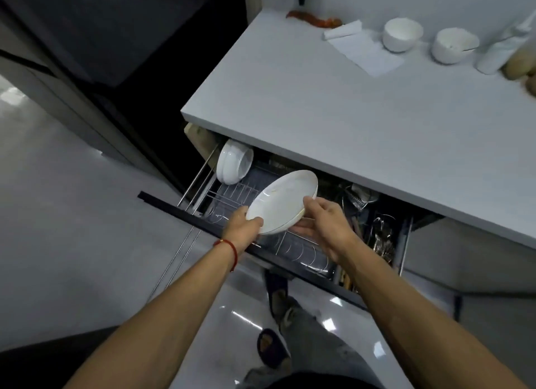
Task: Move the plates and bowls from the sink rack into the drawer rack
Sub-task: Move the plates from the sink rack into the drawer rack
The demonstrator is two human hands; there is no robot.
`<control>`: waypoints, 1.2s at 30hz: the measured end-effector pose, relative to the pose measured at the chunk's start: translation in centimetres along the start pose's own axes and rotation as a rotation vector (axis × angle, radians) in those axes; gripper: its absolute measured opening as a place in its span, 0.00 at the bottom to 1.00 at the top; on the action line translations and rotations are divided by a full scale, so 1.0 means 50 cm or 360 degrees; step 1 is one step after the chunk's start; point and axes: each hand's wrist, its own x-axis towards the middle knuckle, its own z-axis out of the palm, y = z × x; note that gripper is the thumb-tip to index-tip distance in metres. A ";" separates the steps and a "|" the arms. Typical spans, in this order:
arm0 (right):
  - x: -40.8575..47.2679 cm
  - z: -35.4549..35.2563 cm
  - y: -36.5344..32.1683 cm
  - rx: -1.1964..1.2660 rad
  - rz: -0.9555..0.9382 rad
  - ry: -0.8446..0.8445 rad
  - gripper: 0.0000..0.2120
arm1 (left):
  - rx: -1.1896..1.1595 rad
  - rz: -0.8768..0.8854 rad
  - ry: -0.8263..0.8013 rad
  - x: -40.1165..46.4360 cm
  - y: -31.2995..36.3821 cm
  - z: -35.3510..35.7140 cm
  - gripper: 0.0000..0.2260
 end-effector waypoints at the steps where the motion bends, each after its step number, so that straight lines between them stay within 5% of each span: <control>1: 0.037 0.022 0.000 -0.0011 0.0021 0.0005 0.14 | 0.0136 0.0020 0.0024 0.019 0.005 -0.011 0.19; 6: 0.226 0.115 0.018 -0.0081 0.0175 0.0035 0.14 | 0.0501 0.0107 -0.0035 0.134 0.016 -0.043 0.05; 9: 0.316 0.157 0.029 -0.0215 0.0214 0.0069 0.15 | 0.0620 0.0175 -0.0154 0.199 0.021 -0.058 0.09; 15: 0.432 0.216 0.036 -0.0642 0.0107 0.0233 0.15 | 0.0652 0.0176 0.0009 0.324 0.017 -0.064 0.07; 27: 0.542 0.275 0.049 -0.0850 -0.0089 0.0395 0.03 | 0.0609 0.0180 0.0207 0.456 -0.021 -0.069 0.09; 36: 0.597 0.306 0.037 -0.0873 -0.0118 0.0416 0.09 | 0.0358 0.0189 0.0266 0.517 0.004 -0.073 0.09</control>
